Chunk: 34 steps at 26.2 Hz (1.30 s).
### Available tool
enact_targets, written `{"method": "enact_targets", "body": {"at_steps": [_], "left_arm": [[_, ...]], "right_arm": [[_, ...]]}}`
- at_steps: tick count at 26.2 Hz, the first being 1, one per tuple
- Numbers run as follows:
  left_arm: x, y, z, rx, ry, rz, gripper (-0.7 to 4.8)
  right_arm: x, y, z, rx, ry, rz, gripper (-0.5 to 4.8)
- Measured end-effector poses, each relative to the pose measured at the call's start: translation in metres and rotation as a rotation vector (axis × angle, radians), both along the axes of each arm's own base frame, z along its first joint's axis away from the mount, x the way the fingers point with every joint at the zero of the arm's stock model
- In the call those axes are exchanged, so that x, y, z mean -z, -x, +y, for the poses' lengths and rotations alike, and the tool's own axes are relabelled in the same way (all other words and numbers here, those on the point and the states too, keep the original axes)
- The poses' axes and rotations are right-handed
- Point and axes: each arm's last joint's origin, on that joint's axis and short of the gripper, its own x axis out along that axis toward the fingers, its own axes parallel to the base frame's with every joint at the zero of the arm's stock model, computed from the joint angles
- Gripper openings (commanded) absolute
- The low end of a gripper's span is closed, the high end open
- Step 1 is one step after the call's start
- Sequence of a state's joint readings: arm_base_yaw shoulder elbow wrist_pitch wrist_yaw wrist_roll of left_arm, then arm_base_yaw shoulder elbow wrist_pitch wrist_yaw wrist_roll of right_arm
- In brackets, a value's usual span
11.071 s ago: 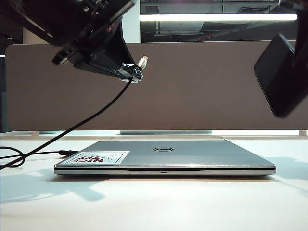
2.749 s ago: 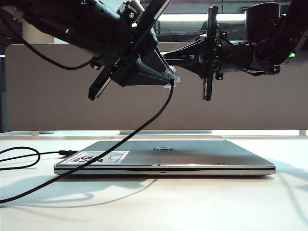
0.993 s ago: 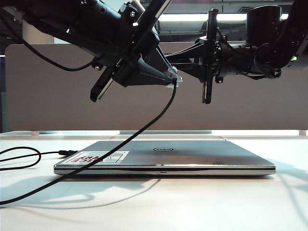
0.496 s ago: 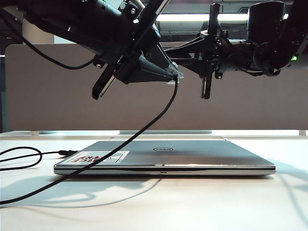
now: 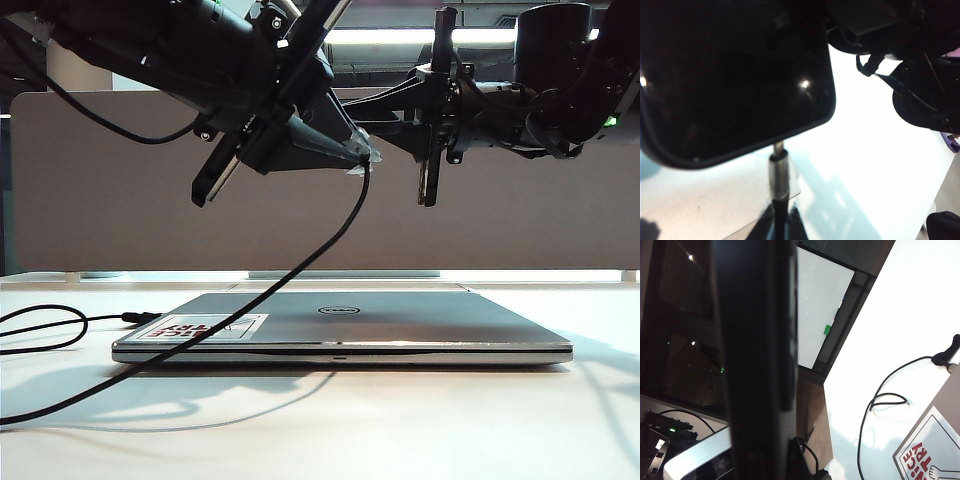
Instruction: Pick up the charging cable and the phone, plug the charging cable into the charging port on the phone, and finally place them back on the table.
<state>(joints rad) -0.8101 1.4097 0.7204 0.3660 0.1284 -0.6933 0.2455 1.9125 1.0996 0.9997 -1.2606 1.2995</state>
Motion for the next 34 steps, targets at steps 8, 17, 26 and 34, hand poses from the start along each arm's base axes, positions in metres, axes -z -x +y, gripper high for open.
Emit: {"method": "enact_targets", "body": {"at_steps": [8,17,26,34], "left_arm": [[0.0,0.0,0.0,0.0,0.003,-0.003,-0.07],[0.0,0.0,0.0,-0.001,0.003,-0.004,-0.07],[0.002,0.001,0.001,-0.001,0.003,-0.004,-0.07],[0.008,0.003,0.003,-0.007,-0.007,0.003,-0.07]], "right_arm": [[0.0,0.0,0.0,0.011,-0.002,0.007,-0.01],[-0.001,0.0,0.0,0.01,-0.006,0.003,-0.01],[-0.001,-0.001,-0.002,0.016,-0.008,-0.006,-0.01],[0.0,0.0,-0.002,0.007,-0.004,-0.002,-0.01]]}}
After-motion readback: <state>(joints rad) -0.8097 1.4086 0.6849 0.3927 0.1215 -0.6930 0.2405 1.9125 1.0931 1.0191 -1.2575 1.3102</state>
